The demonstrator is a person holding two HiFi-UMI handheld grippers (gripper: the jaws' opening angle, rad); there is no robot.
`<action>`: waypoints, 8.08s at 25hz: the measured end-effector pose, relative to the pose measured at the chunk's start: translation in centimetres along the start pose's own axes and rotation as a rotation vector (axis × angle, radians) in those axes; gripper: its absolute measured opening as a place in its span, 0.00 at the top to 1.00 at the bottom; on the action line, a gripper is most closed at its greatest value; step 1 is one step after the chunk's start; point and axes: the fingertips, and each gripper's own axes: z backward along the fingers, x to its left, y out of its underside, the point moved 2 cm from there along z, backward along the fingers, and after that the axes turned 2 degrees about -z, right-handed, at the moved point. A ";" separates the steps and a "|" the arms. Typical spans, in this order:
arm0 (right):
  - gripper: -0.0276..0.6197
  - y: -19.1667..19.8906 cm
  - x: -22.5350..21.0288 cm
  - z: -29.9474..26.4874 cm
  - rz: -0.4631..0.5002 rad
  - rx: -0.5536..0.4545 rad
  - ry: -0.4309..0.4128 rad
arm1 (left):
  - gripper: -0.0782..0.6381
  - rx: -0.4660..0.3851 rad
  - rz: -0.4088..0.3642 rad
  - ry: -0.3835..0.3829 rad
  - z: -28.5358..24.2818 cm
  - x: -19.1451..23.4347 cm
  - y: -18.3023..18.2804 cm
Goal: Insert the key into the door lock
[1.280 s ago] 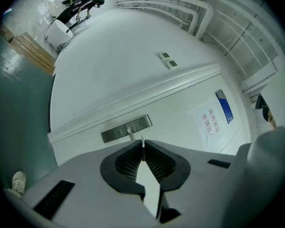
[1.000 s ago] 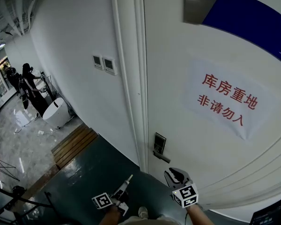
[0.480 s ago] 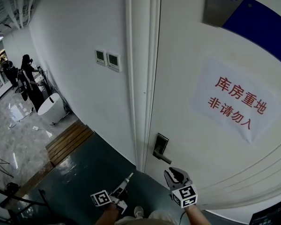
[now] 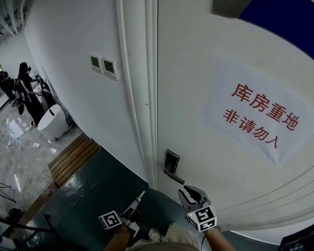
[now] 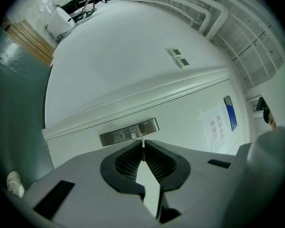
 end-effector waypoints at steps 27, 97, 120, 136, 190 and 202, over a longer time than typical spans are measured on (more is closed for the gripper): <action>0.82 -0.8 -5.2 -2.4 0.051 -0.019 -0.166 | 0.85 -0.042 0.037 -0.078 -9.7 2.2 1.2; 0.82 2.4 -7.7 -4.1 0.039 0.051 -0.135 | 0.85 0.016 0.217 -0.075 -20.7 9.6 3.2; 0.82 2.4 -8.0 -4.1 0.051 0.062 -0.149 | 0.85 0.007 0.306 -0.028 -21.0 9.4 3.4; 0.82 2.8 -7.7 -3.9 0.070 0.078 -0.175 | 0.85 0.005 0.260 -0.018 -21.0 9.6 3.5; 0.82 3.1 -7.1 -3.9 0.068 0.092 -0.177 | 0.85 -0.022 0.248 0.008 -22.7 9.8 3.1; 0.82 3.2 -7.1 -4.2 0.083 0.090 -0.183 | 0.85 -0.014 0.250 0.001 -23.5 9.8 3.2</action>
